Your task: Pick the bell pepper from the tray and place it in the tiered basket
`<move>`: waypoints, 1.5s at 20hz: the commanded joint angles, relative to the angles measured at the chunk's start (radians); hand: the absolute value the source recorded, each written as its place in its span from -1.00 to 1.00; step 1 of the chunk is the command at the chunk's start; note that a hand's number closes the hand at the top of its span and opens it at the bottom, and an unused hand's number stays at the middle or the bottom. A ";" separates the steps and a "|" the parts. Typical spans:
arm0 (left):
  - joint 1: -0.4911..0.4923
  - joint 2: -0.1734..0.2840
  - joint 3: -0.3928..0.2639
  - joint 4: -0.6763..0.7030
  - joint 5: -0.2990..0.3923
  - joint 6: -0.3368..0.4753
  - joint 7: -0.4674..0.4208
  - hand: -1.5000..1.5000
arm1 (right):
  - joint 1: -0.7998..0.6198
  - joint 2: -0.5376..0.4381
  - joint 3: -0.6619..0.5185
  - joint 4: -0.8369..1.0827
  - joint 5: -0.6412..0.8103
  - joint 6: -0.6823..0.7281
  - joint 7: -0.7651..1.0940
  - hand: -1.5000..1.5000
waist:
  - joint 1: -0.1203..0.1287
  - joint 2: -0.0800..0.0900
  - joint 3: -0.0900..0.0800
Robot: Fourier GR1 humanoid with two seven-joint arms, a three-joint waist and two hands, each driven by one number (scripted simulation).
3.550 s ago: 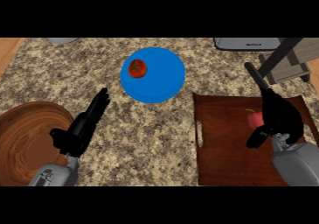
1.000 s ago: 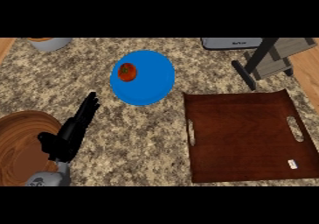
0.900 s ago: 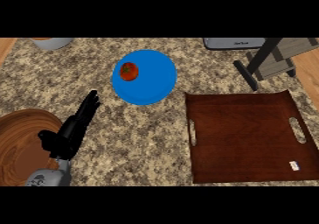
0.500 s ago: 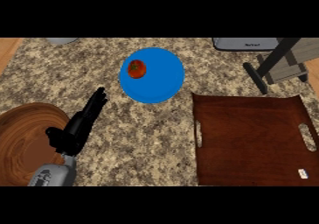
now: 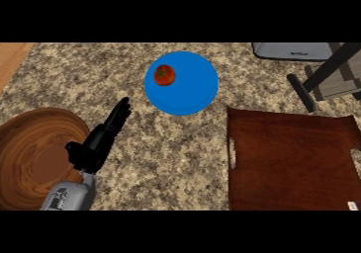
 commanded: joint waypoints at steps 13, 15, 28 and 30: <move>-0.009 0.009 0.014 0.033 -0.012 -0.005 0.016 0.00 | -0.473 0.054 0.122 0.820 0.185 -0.208 -0.151 1.00 | 0.020 0.015 0.002; 0.000 -0.028 -0.029 -0.013 -0.024 0.008 0.027 0.00 | -0.470 0.073 0.109 0.896 0.198 -0.278 -0.184 1.00 | 0.029 0.018 0.004; -0.008 -0.016 -0.014 0.029 -0.029 -0.010 -0.013 0.00 | -0.630 0.139 0.027 1.162 0.177 -0.494 -0.264 1.00 | 0.031 0.025 0.004; -0.028 -0.002 0.015 0.033 -0.006 -0.021 -0.003 0.00 | -0.649 0.147 -0.046 1.182 0.120 -0.541 -0.191 1.00 | 0.030 0.025 0.004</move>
